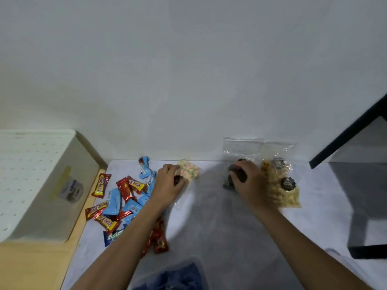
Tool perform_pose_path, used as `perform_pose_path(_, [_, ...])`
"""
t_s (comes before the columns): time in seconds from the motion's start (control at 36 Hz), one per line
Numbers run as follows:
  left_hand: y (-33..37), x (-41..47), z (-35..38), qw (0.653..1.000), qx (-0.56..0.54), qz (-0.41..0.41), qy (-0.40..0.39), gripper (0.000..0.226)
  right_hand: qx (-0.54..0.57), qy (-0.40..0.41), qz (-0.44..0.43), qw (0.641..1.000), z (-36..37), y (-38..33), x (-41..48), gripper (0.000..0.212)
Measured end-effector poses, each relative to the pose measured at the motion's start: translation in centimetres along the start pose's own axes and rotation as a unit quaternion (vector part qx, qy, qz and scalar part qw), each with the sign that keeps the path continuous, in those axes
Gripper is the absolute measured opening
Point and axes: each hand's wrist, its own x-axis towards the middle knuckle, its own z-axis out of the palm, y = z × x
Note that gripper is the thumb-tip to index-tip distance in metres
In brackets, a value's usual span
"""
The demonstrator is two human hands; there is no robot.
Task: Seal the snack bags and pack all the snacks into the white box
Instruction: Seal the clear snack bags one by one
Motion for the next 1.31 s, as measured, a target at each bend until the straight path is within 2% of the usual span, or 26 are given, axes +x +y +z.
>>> perform_pose_path(0.14, [-4.2, -0.2, -1.8, 0.996, 0.025, -0.002, -0.081, 0.061, 0.043, -0.097, 0.063, 0.992, 6.1, -2.9, -4.4, 0.021])
perform_pose_path(0.28, [-6.0, 0.5, -1.8, 0.983, 0.077, 0.001, -0.164, 0.065, 0.036, -0.133, 0.117, 0.983, 10.1, -5.4, -6.6, 0.026])
perform_pose_path(0.36, [-6.8, 0.8, -1.5, 0.975, 0.104, 0.038, -0.192, 0.064, 0.038, -0.157, 0.173, 0.972, 11.8, -6.4, -6.9, 0.037])
perform_pose_path(0.5, [-6.8, 0.7, -1.6, 0.975, 0.067, 0.062, -0.202, 0.062, 0.053, -0.152, 0.220, 0.962, 13.5, -7.2, -7.1, 0.053])
perform_pose_path(0.64, [-6.5, 0.7, -1.4, 0.978, 0.022, 0.041, -0.205, 0.063, 0.062, -0.125, 0.246, 0.959, 14.1, -7.2, -7.2, 0.051])
perform_pose_path(0.78, [-5.5, 0.2, -1.7, 0.981, -0.082, 0.022, -0.174, 0.059, 0.076, -0.063, 0.230, 0.968, 12.6, -7.8, -5.8, 0.037])
perform_pose_path(0.92, [-4.1, -0.8, -1.8, 0.971, -0.199, -0.005, -0.131, 0.054, 0.056, -0.051, 0.188, 0.979, 9.9, -8.0, -3.3, 0.027])
perform_pose_path(1.0, [-3.3, -1.4, -1.4, 0.971, -0.196, 0.005, -0.136, 0.052, 0.021, -0.084, 0.148, 0.985, 8.1, -8.2, -1.5, 0.025])
perform_pose_path(1.08, [-2.8, -1.4, -1.0, 0.984, -0.119, 0.047, -0.122, 0.063, -0.007, -0.119, 0.088, 0.989, 6.3, -8.6, -0.1, 0.030])
perform_pose_path(1.17, [-1.8, -1.0, -1.3, 0.985, -0.120, 0.075, -0.098, 0.071, -0.018, -0.153, 0.007, 0.988, 4.6, -9.0, 0.8, 0.034])
perform_pose_path(1.22, [-1.1, -0.8, -1.7, 0.980, -0.134, 0.102, -0.108, 0.066, -0.021, -0.200, -0.009, 0.980, 3.5, -9.4, 1.2, 0.037])
perform_pose_path(1.31, [-0.7, -1.1, -1.8, 0.963, -0.189, 0.121, -0.149, 0.046, -0.023, -0.246, -0.003, 0.969, 2.4, -9.8, 1.5, 0.038])
